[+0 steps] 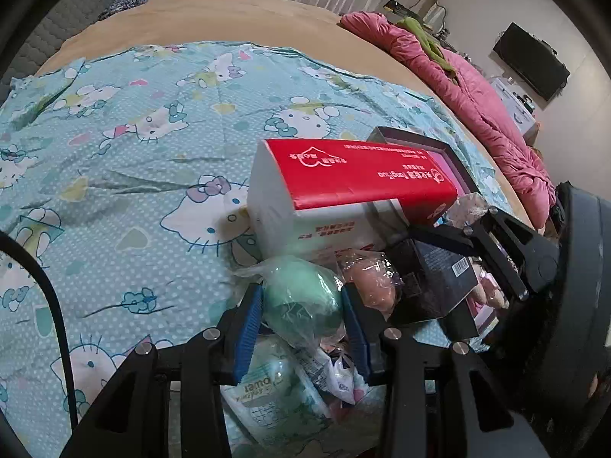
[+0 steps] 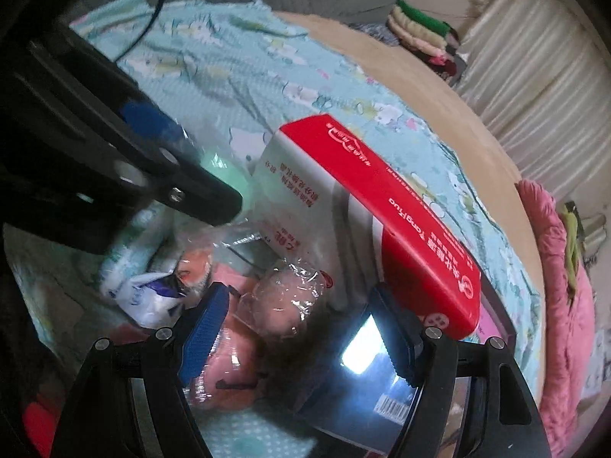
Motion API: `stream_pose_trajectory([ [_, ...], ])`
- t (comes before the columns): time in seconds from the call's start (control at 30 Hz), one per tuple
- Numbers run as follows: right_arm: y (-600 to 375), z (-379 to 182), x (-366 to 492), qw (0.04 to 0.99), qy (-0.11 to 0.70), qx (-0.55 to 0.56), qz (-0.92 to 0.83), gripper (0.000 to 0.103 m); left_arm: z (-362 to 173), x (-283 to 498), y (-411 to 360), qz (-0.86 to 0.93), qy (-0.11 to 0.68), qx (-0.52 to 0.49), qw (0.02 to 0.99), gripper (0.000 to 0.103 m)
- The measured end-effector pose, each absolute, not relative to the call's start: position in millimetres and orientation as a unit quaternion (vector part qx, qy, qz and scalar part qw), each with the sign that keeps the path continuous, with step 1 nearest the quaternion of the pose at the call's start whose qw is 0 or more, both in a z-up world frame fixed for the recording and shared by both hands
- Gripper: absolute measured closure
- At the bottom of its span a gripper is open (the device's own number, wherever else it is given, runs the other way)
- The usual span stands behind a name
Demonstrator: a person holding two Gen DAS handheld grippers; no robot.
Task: Organize soft objects
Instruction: 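Grasp the bagged green ball with the left tool while the right tool grasps the bagged pink doll, then lift the bagged green ball with the left tool while the right tool lifts the bagged pink doll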
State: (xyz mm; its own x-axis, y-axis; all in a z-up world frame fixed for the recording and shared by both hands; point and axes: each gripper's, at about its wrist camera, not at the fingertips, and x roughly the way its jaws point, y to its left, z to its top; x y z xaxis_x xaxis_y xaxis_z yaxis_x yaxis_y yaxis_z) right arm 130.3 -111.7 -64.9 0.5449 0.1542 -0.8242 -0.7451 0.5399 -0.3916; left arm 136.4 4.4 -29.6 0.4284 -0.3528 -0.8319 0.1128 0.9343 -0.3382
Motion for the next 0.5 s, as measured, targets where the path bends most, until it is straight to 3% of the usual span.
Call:
stream_pose_trajectory([
  [0.37, -105.3, -75.0, 145.7, 0.742, 0.414, -0.419, 0.319, 0.028, -32.5, 134.3, 21.1, -0.127, 0.515, -0.125, 0.839, 0.061],
  [0.5, -103.6, -75.0, 146.2, 0.745, 0.411, -0.42, 0.314, 0.04, -34.0, 133.3, 21.8, -0.128, 0.516, -0.124, 0.838, 0.061],
])
